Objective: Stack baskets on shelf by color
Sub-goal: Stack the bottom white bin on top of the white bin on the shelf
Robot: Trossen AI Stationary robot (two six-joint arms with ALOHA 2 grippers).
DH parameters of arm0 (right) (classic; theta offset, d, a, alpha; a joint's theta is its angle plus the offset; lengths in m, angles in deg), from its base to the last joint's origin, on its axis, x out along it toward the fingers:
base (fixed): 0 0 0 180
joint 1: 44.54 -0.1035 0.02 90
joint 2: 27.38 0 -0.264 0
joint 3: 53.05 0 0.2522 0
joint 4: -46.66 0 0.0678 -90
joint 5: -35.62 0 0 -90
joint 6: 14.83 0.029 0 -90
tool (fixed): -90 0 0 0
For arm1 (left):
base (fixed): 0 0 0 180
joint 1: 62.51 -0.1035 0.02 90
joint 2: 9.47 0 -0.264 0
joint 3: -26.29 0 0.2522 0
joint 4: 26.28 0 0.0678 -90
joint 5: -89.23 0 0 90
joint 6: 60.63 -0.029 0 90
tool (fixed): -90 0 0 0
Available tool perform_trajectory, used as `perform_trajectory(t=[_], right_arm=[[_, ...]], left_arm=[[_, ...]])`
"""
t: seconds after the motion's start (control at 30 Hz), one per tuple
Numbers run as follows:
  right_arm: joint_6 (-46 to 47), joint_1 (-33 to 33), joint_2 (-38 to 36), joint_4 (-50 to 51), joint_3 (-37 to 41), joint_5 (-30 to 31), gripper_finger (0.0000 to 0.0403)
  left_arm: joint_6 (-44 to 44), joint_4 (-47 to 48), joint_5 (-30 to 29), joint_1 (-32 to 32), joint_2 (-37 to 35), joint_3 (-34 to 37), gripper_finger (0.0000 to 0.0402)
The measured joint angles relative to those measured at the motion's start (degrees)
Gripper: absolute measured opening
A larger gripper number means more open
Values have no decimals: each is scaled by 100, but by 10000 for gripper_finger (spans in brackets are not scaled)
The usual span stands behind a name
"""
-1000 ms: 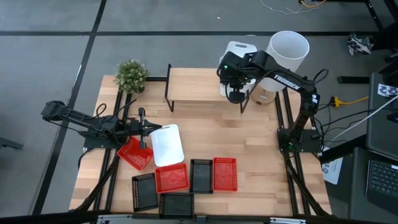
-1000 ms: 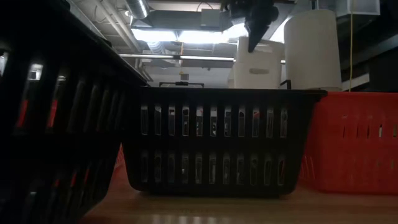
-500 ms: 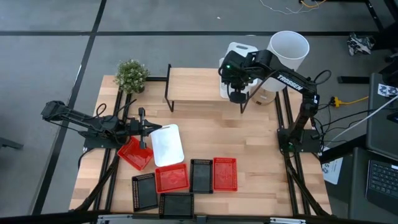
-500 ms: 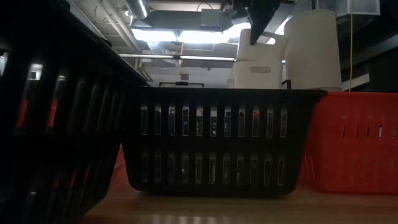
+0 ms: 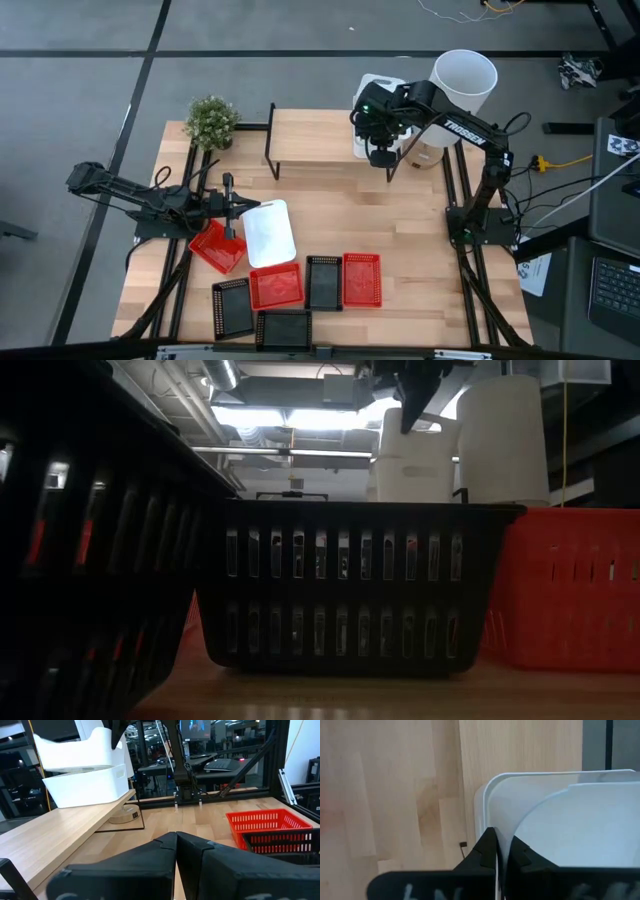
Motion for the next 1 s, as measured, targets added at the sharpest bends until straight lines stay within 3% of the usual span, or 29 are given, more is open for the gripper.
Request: perform_trajectory(t=[0.73,1.0], right_arm=[[38,184,0,-34,2,-333,0],[7,179,0,-209,645,-381,0]], left_arm=[[-2,0,0,-1,0,0,0],[-2,0,0,-1,0,0,0]])
